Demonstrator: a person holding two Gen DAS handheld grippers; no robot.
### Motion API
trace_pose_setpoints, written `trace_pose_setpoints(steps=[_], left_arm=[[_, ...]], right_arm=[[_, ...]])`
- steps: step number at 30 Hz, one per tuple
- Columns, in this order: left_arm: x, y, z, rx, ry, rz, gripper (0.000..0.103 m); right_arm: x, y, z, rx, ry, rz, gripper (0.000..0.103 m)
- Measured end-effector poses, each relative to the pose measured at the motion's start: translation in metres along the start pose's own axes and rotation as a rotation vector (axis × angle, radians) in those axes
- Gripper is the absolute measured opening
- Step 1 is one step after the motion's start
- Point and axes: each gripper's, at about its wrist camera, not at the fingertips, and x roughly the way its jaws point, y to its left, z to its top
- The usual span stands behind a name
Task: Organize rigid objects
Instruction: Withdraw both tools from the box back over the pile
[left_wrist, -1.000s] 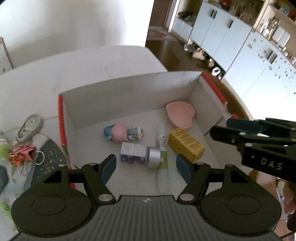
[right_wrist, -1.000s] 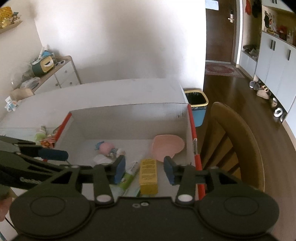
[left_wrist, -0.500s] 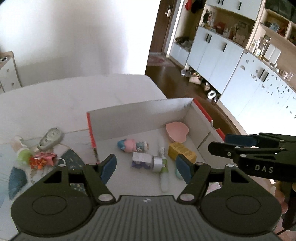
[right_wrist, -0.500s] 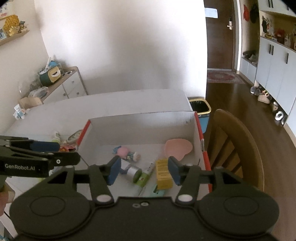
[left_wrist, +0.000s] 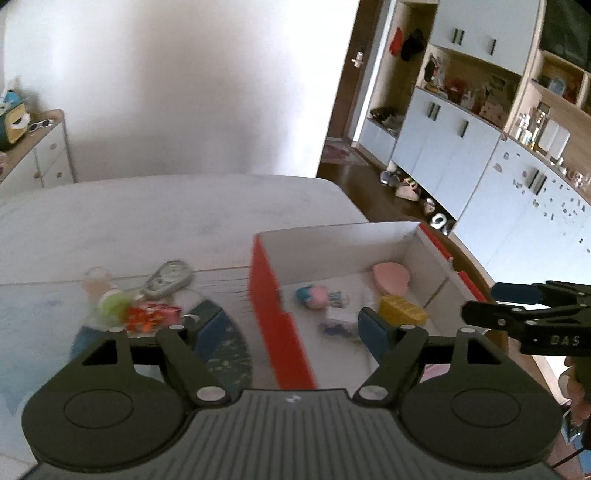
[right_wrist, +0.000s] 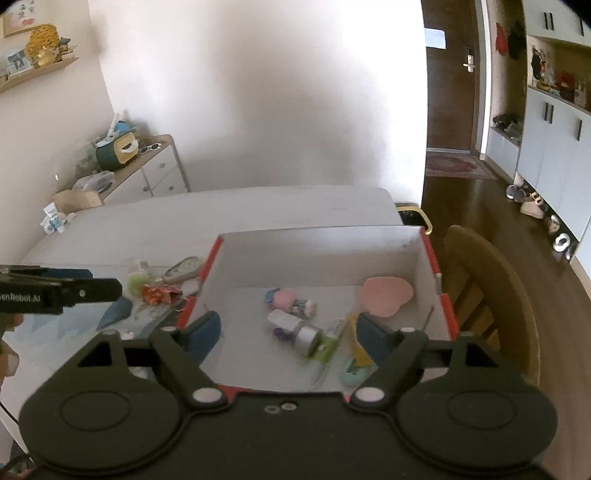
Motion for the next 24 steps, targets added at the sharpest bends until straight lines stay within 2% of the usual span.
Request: trace_pose_setpoints(steps=[7, 10, 14, 21, 24], left_arm=[[-0.017, 0.052, -0.002, -0.039, -0.023, 0.028, 0.081], [-0.02, 0.071, -0.002, -0.049, -0.026, 0.027, 0.082], [-0.019, 0.096, -0.002, -0.066, -0.018, 0.025, 0.082], [-0.006, 0.135, -0.008, -0.075, 0.017, -0.014, 0.085], [0.0, 0.151, -0.011, -0.077, 0.02, -0.013, 0.096]], right_arm=[[0.003, 0.037, -0.002, -0.013, -0.015, 0.027, 0.098], [0.009, 0.057, -0.003, -0.025, -0.017, 0.046, 0.102], [0.015, 0.085, -0.008, -0.05, -0.022, 0.085, 0.102], [0.039, 0.135, -0.018, -0.087, 0.02, 0.136, 0.102], [0.051, 0.151, -0.021, -0.086, 0.042, 0.156, 0.102]])
